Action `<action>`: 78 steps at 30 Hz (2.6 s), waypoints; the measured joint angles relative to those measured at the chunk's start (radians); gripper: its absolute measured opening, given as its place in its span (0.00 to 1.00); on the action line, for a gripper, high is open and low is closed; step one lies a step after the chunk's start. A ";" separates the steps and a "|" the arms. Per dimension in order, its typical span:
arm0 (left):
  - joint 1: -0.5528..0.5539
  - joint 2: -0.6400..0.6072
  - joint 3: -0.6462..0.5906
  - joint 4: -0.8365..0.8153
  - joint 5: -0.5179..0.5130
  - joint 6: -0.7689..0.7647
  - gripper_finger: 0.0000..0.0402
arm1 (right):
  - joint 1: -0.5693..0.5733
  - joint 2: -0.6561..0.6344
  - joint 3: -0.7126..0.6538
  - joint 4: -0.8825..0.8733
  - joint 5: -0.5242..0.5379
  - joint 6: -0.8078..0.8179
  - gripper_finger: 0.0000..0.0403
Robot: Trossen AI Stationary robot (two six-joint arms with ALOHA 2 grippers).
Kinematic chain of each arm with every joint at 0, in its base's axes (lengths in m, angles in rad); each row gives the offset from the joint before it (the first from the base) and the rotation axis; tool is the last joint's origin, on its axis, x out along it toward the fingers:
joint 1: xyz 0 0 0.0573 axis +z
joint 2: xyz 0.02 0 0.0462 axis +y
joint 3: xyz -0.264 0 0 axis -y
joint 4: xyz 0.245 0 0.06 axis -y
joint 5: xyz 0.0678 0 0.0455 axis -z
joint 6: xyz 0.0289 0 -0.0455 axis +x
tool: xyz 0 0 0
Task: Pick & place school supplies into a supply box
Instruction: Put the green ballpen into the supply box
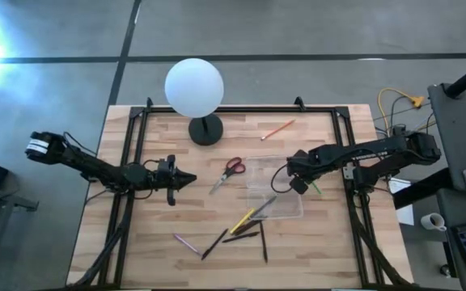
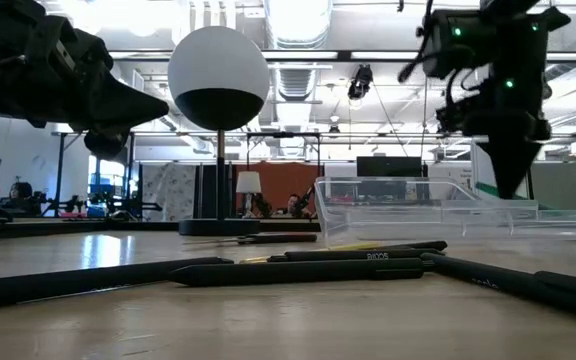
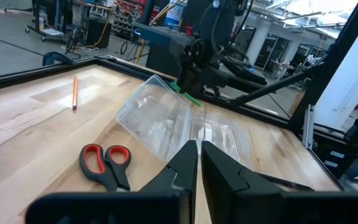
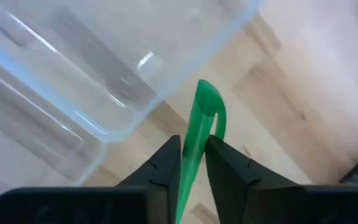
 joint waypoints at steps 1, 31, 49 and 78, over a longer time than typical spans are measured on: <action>0.000 0.000 0.000 0.000 0.000 0.000 0.02 | 0.001 0.000 0.015 -0.002 0.008 -0.009 0.13; 0.000 0.000 0.000 0.000 0.000 0.000 0.02 | 0.005 0.281 0.437 0.105 0.001 -0.662 0.08; 0.000 0.000 0.000 0.000 0.000 0.000 0.02 | 0.052 0.339 0.461 0.118 -0.022 -0.763 0.46; 0.002 0.000 0.030 0.000 -0.031 -0.116 0.02 | -0.011 0.337 0.396 0.232 -0.149 -0.709 0.42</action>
